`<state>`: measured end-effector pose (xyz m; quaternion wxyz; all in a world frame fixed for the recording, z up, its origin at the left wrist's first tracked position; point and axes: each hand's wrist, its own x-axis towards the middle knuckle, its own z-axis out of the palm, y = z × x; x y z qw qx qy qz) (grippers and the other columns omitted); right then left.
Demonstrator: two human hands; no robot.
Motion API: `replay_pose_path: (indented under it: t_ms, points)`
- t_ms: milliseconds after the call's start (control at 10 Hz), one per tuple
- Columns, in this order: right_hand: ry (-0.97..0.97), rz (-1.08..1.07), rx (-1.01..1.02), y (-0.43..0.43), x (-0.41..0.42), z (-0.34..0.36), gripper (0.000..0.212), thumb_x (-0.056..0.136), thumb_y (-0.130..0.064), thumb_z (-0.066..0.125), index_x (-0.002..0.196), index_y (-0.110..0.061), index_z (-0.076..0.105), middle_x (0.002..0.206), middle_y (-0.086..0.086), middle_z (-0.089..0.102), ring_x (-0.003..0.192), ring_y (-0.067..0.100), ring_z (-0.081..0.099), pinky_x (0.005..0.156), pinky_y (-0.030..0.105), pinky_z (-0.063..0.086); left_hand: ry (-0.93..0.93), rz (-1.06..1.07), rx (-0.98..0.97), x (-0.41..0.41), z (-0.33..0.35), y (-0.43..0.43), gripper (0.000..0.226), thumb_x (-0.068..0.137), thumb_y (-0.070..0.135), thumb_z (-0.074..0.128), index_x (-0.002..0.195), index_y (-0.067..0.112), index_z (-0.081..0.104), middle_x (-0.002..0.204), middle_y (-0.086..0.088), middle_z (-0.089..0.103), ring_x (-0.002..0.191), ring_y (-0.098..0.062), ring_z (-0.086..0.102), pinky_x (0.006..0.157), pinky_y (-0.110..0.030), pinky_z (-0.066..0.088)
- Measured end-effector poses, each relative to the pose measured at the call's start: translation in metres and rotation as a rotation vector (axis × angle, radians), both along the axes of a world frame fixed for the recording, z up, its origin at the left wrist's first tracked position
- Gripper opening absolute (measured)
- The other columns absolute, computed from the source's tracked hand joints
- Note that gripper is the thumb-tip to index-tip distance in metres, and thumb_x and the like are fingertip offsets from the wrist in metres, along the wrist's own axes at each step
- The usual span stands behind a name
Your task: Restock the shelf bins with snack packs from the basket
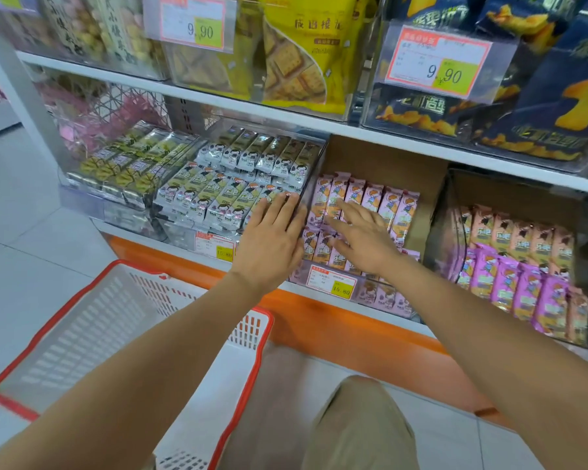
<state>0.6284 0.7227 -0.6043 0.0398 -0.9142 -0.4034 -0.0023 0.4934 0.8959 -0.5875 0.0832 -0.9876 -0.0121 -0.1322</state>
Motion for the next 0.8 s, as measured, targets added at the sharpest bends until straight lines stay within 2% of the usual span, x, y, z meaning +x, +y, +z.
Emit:
replay_pose_path:
  t_ms: [100, 200, 400, 600, 700, 800]
  points:
    - [-0.045, -0.003, 0.091, 0.002, 0.001, -0.001, 0.042, 0.099, -0.035, 0.049, 0.141, -0.027, 0.049, 0.159, 0.001, 0.024, 0.145, 0.024, 0.017, 0.112, 0.042, 0.015, -0.023, -0.019, -0.044, 0.002, 0.000, 0.000, 0.059, 0.097, 0.034, 0.022, 0.141, 0.005, 0.049, 0.146, -0.017, 0.047, 0.136, -0.035, 0.041, 0.113, -0.052, 0.033]
    - [-0.072, -0.020, 0.110, 0.006, 0.001, -0.003, 0.040, 0.097, -0.033, 0.053, 0.136, -0.024, 0.055, 0.155, 0.002, 0.031, 0.142, 0.025, 0.022, 0.110, 0.044, 0.019, -0.041, -0.050, -0.059, 0.003, 0.000, 0.003, 0.054, 0.097, 0.033, 0.026, 0.137, 0.005, 0.051, 0.143, -0.017, 0.049, 0.135, -0.036, 0.043, 0.111, -0.052, 0.034]
    - [0.006, -0.096, 0.096, 0.012, -0.007, 0.009, 0.041, 0.095, -0.031, 0.055, 0.136, -0.022, 0.055, 0.155, 0.003, 0.030, 0.143, 0.026, 0.021, 0.109, 0.043, 0.020, 0.024, -0.065, -0.107, 0.003, 0.009, 0.005, 0.055, 0.095, 0.032, 0.030, 0.138, 0.005, 0.051, 0.146, -0.019, 0.046, 0.136, -0.037, 0.041, 0.111, -0.054, 0.032]
    - [0.154, -0.140, 0.061, 0.014, -0.021, 0.043, 0.043, 0.096, -0.028, 0.054, 0.139, -0.020, 0.052, 0.156, 0.004, 0.029, 0.141, 0.028, 0.026, 0.112, 0.046, 0.024, 0.172, -0.026, -0.128, 0.002, 0.035, 0.002, 0.060, 0.095, 0.036, 0.026, 0.141, 0.004, 0.048, 0.148, -0.019, 0.045, 0.138, -0.036, 0.041, 0.114, -0.053, 0.032]
    - [0.275, -0.162, 0.085, 0.010, -0.031, 0.069, 0.043, 0.097, -0.025, 0.052, 0.140, -0.017, 0.051, 0.152, 0.008, 0.035, 0.135, 0.032, 0.038, 0.110, 0.047, 0.033, 0.258, -0.040, -0.147, 0.002, 0.057, 0.000, 0.063, 0.094, 0.037, 0.023, 0.141, 0.003, 0.049, 0.146, -0.020, 0.046, 0.136, -0.037, 0.043, 0.112, -0.051, 0.032]
    - [0.318, -0.169, 0.118, 0.002, -0.044, 0.087, 0.041, 0.095, -0.022, 0.052, 0.136, -0.018, 0.055, 0.144, 0.011, 0.046, 0.126, 0.034, 0.050, 0.099, 0.048, 0.045, 0.353, -0.074, -0.223, 0.005, 0.089, -0.010, 0.060, 0.097, 0.036, 0.020, 0.143, 0.007, 0.046, 0.150, -0.016, 0.042, 0.140, -0.034, 0.036, 0.115, -0.047, 0.025]
